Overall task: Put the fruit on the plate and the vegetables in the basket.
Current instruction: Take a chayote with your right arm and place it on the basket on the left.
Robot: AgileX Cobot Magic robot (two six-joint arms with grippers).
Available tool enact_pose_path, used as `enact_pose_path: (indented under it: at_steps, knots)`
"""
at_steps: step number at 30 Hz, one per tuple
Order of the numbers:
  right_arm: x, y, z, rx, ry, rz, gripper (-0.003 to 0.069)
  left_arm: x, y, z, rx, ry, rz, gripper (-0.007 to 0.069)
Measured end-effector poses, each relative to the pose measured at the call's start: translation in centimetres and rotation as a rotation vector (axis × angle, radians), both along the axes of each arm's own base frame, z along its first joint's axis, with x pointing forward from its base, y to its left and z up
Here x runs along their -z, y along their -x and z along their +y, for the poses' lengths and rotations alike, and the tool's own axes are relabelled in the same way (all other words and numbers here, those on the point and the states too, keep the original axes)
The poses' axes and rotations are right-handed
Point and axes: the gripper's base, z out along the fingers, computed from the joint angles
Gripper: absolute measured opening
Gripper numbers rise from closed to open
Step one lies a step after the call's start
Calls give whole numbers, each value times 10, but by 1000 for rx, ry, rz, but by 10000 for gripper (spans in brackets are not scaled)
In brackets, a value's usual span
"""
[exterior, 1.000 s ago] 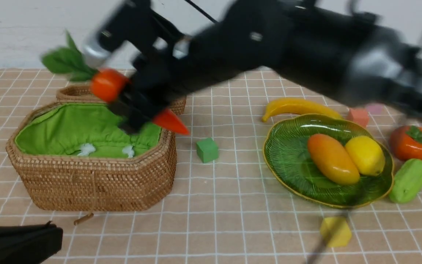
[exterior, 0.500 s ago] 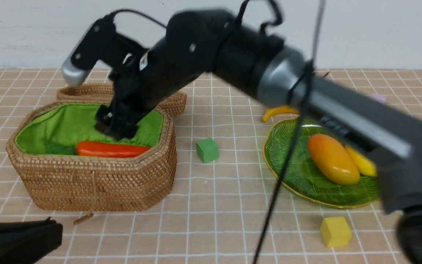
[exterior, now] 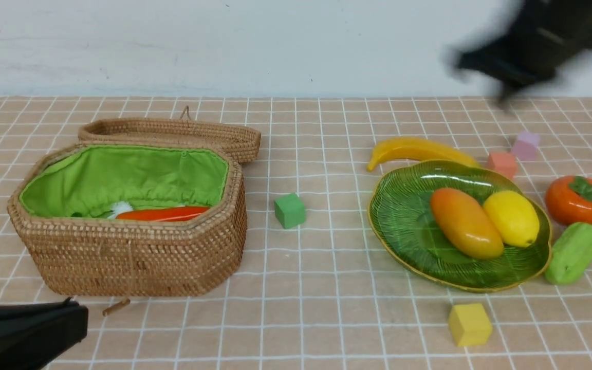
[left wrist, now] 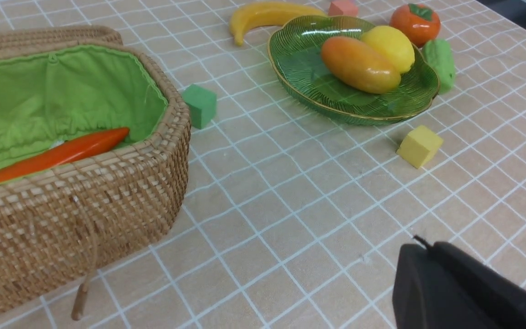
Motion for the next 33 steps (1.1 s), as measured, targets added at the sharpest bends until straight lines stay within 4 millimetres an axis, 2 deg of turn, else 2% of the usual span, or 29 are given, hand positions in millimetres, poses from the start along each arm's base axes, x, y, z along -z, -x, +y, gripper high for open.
enact_pose_path:
  at_steps: [1,4,5,6,9,11,13,15,16,17,19,20,22,25,29,33]
  knots:
    - [13,5,-20,85,-6,44,55,0,0,0,0,0,0,-13]
    - [54,15,-72,334,-69,101,146,0,0,0,0,0,0,-13]
    - [62,15,-79,376,-92,95,185,0,0,0,0,0,0,-13]
    - [80,16,-96,460,-133,106,255,0,0,0,0,0,0,-13]
    - [111,11,-119,558,-202,90,451,0,0,0,1,-2,3,-13]
    - [125,2,-130,597,-236,61,561,0,0,0,2,-3,4,-13]
    - [138,-7,-137,608,-254,40,638,1,0,0,2,-3,5,-13]
    - [148,-13,-140,616,-267,37,664,1,0,0,3,-5,7,-13]
    - [163,-22,-141,614,-277,50,676,1,0,0,3,-5,8,-13]
    - [165,-23,-142,615,-279,51,676,1,0,0,3,-5,8,-13]
    - [184,-34,-142,605,-289,63,662,1,0,0,3,-5,8,-13]
    - [184,-36,-143,601,-289,59,659,1,0,0,3,-5,8,-13]
    - [196,-43,-143,602,-302,75,610,1,0,0,3,-4,8,-13]
    - [206,-44,-142,606,-304,118,538,1,1,-1,8,4,20,-13]
    - [207,-42,-141,586,-304,145,474,1,2,-2,14,22,34,-13]
    - [206,-40,-141,557,-281,173,460,1,2,-2,15,26,36,-13]
